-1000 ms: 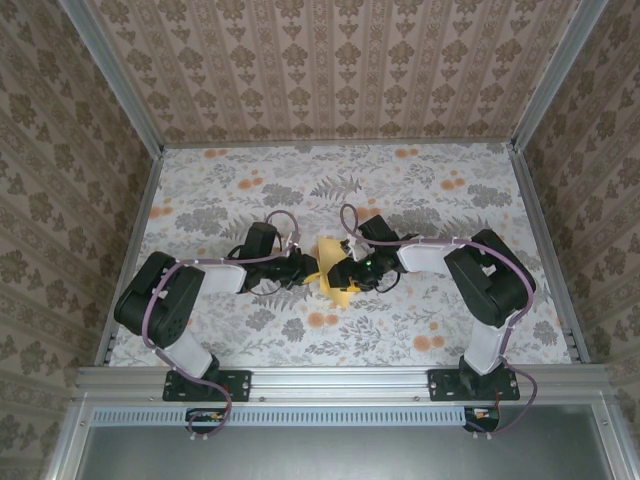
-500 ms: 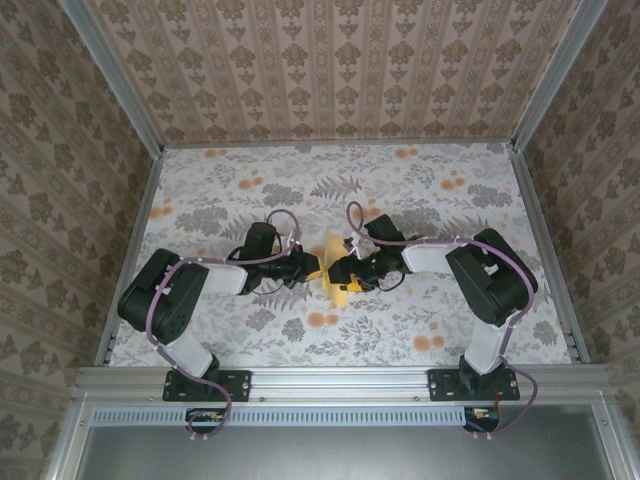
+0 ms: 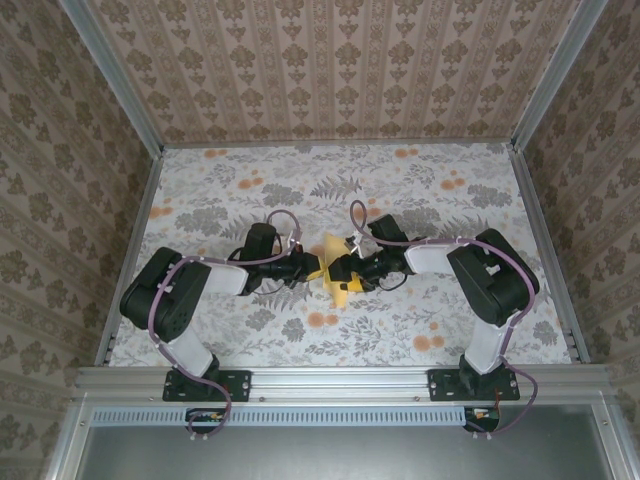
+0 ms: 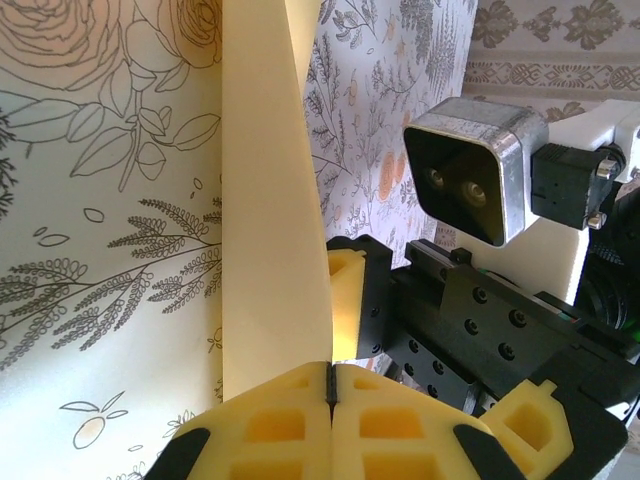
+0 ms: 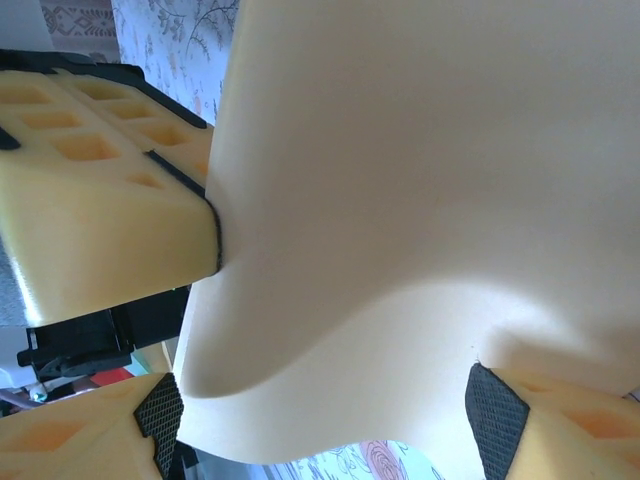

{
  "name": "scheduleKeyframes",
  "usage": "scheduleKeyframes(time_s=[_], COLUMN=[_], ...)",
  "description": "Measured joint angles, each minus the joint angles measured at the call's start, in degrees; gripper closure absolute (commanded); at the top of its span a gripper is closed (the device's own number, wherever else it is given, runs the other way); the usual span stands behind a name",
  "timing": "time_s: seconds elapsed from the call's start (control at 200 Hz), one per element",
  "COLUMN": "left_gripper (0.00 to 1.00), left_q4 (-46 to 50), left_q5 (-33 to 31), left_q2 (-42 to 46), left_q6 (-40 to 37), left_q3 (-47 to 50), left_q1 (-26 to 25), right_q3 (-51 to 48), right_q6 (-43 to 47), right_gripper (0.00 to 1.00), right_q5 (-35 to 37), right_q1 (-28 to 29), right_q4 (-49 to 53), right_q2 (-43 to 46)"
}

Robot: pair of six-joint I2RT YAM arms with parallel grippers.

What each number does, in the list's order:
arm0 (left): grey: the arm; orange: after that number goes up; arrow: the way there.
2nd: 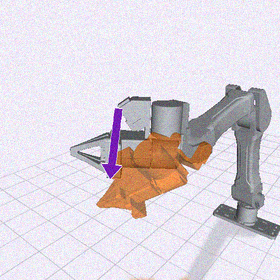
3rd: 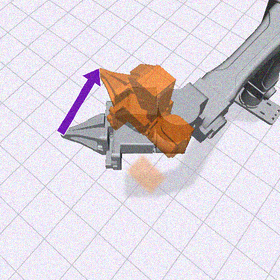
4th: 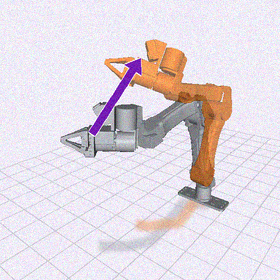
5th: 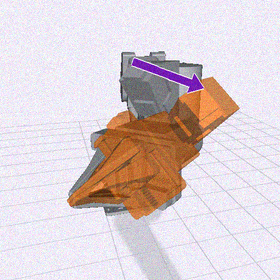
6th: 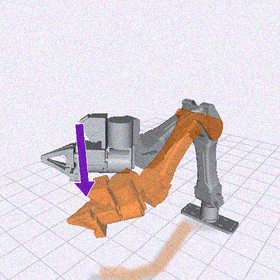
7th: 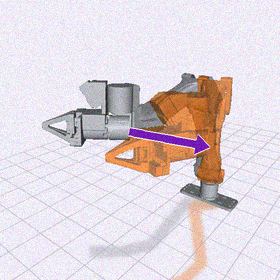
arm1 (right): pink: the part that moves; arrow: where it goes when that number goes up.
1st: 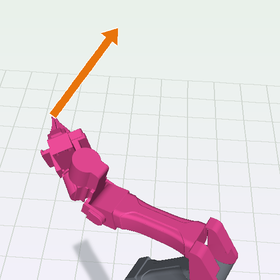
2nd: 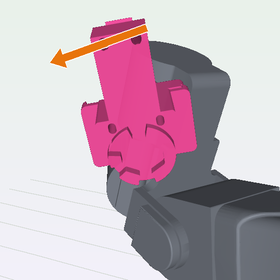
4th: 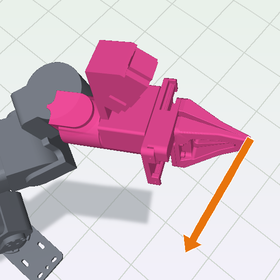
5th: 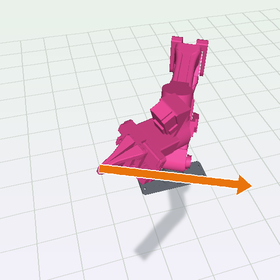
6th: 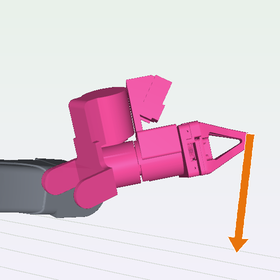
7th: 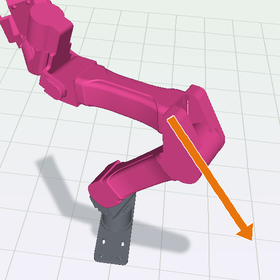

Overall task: Fold a paper plane with a square sheet of paper (pick it up from the middle)
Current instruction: Fold the triangle a second time at the center of the table.

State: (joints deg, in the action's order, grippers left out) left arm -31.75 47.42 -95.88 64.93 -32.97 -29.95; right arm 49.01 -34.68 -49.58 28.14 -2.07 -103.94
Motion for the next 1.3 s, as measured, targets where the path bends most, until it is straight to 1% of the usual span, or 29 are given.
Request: scheduleKeyframes(time_s=[0.18,0.3,0.41,0.655,0.84,1.005,1.18,1.3], left_gripper=[1.00,1.00,1.00,1.00,1.00,1.00,1.00,1.00], left_q4=[-1.03,-1.31,-1.68,-2.14,-2.16,-2.16,-1.84,-1.27], left_q5=[0.00,-0.02,-0.02,-0.02,-0.04,-0.04,-0.07,-0.07], left_q2=[-0.46,-0.96,-1.05,-1.05,-1.05,-1.07,-1.07,-1.27], left_q6=[0.50,1.11,1.20,1.55,1.55,1.55,1.51,1.46], left_q3=[0.00,0.00,0.00,0.00,0.00,0.00,0.00,0.00], left_q1=[-0.46,-1.07,-1.14,-1.14,-1.14,-1.14,-1.07,-0.94], right_q3=[0.00,0.04,0.11,0.11,0.11,0.13,0.13,0.13], right_q6=[0.37,0.42,0.57,1.68,1.92,2.12,2.14,2.14], right_gripper=[0.16,0.16,0.19,0.29,0.35,0.36,0.36,0.37], right_q5=[0.42,1.07,1.46,3.17,4.42,4.63,4.61,4.61], right_q1=[0.24,0.59,0.66,0.98,1.05,1.05,1.03,1.03], right_q4=[0.24,0.48,0.72,1.44,2.03,2.21,2.21,2.21], right_q2=[0.33,0.50,0.55,0.52,0.48,0.37,0.37,0.37])
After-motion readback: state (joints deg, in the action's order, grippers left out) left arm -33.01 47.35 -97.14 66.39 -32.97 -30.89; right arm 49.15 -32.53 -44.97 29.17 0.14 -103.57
